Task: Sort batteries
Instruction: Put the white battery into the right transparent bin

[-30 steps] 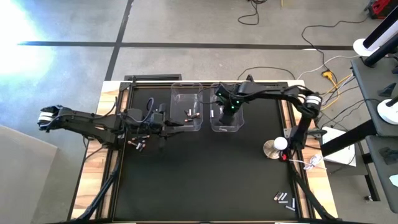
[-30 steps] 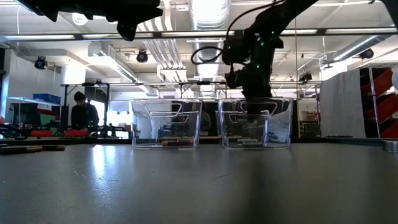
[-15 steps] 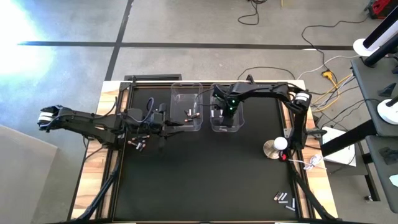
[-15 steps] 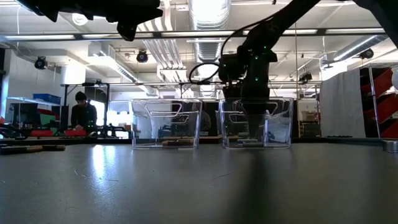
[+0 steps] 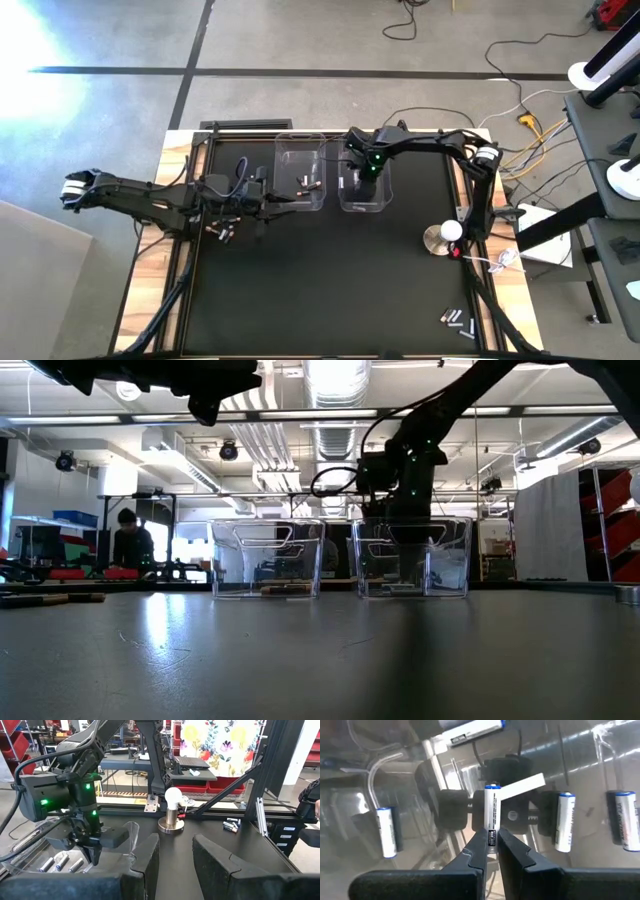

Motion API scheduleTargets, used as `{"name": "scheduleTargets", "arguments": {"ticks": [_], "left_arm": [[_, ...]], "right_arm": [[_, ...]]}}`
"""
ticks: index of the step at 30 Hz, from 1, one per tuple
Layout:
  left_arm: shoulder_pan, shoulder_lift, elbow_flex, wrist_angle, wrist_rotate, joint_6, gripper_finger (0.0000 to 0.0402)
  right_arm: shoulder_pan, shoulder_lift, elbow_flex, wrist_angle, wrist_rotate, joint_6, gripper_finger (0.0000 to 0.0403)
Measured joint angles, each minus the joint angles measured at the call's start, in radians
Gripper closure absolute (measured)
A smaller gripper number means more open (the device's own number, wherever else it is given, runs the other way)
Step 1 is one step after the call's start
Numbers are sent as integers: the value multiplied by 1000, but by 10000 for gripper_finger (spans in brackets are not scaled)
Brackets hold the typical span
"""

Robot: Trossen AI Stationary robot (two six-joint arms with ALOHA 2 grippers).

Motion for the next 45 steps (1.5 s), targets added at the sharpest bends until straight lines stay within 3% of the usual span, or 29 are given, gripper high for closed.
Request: {"name": "scheduleTargets", "arguments": {"ticks": [16,45], "left_arm": [[0,1,0,0,0,0,303],[-7,-1,0,7,0,14,303]], "right_arm": [[1,0,-39,83,77,-90,381],[-4,1,-107,148,50,-32,366]]}}
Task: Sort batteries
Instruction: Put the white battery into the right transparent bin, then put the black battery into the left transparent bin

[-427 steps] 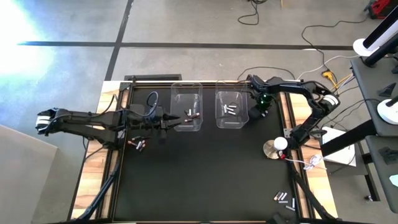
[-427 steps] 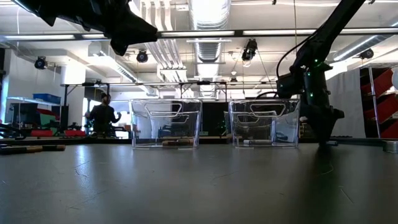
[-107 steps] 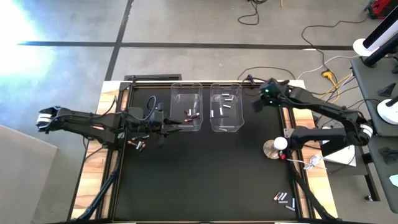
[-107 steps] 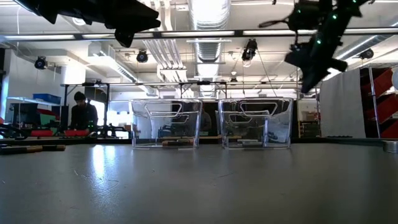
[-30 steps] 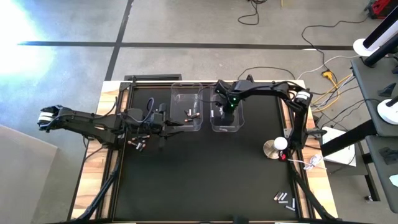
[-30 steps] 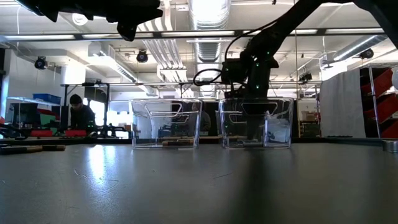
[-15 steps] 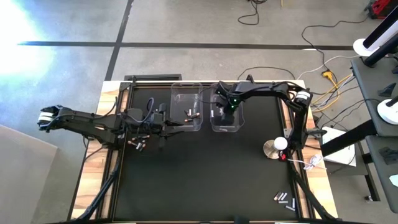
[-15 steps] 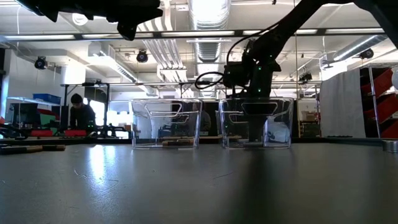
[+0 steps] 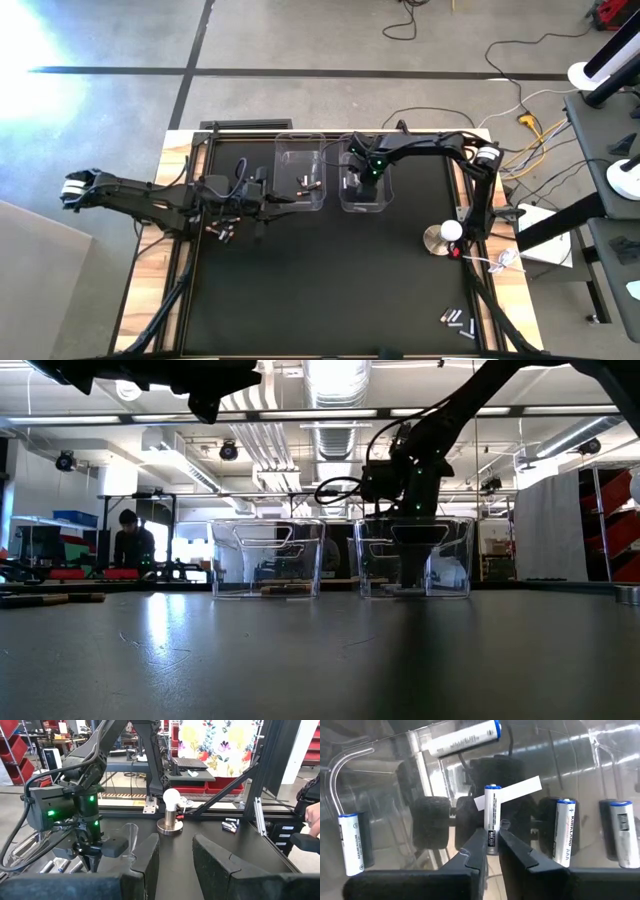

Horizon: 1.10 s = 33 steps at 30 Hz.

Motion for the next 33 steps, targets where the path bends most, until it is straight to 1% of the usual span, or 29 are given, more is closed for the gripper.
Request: {"name": "scheduleTargets", "arguments": {"ticks": [6,10,15,19,23,25,27,30,33], "left_arm": [[-17,-3,0,0,0,1,303],[-32,-18,0,4,0,3,303],[-60,-40,0,5,0,3,303],[-88,-53,0,5,0,17,303],[-122,-60,0,15,0,66,303],[-141,-61,0,24,0,89,303],[-158,-61,0,40,0,106,303],[-180,-62,0,51,0,122,303],[-193,-62,0,61,0,135,303]], "right_arm": [[1,1,1,-1,0,13,318],[3,-26,1,-11,5,31,285],[18,-132,57,-55,16,65,258],[84,-260,82,-81,83,85,251],[199,-406,70,-77,119,144,254],[282,-459,57,-84,146,190,258],[390,-498,45,-94,185,235,259],[571,-523,36,-125,285,320,255],[749,-515,33,-154,419,457,239]]}}
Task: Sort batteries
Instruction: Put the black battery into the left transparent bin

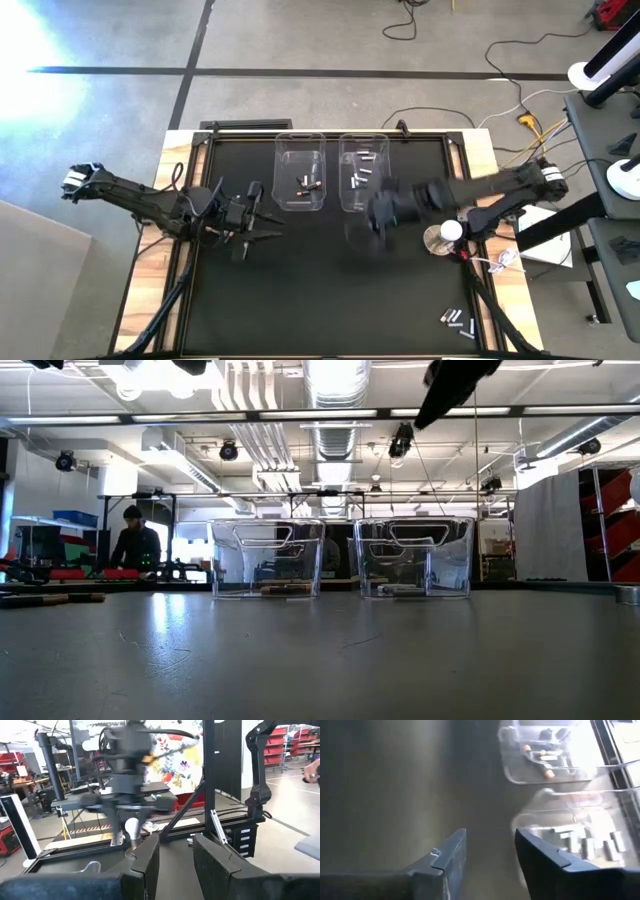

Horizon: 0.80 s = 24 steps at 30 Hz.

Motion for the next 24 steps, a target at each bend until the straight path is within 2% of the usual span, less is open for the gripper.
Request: {"name": "scheduleTargets", "arguments": {"ticks": [2,8,13,18,21,24], "left_arm": [[-1,0,0,11,0,1,303],[-1,4,0,59,0,23,303],[-1,23,0,107,0,65,303],[0,41,0,156,0,128,303],[0,49,0,180,0,168,303],[0,58,0,197,-1,204,303]], "right_arm": [[98,3,0,-10,45,93,224],[316,2,0,-108,52,401,181],[441,15,0,-178,49,650,161],[518,75,10,-162,43,789,149],[544,145,34,-159,-11,851,147],[564,232,61,-163,-119,892,147]]}}
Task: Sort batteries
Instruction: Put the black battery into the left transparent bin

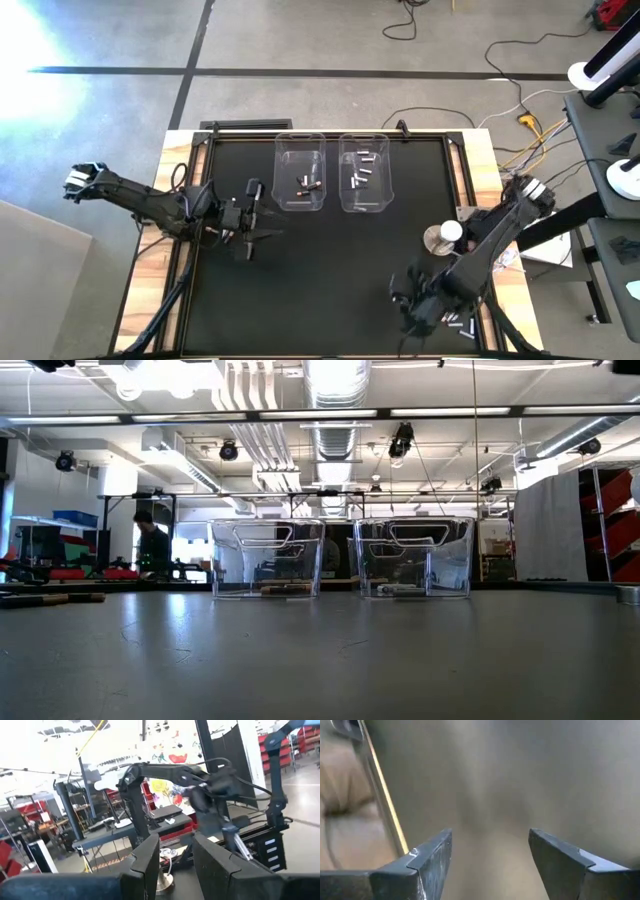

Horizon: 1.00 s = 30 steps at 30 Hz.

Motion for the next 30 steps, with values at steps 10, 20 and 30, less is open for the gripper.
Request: {"name": "scheduleTargets", "arguments": {"ticks": [10,20,30], "left_arm": [[1,14,0,48,-2,90,303],[3,14,0,71,-7,111,303],[3,18,0,45,-9,57,303]], "right_arm": [[102,199,24,-55,-370,155,149],[218,264,-5,-176,-372,47,172],[223,270,-107,-72,-383,-14,175]]}}
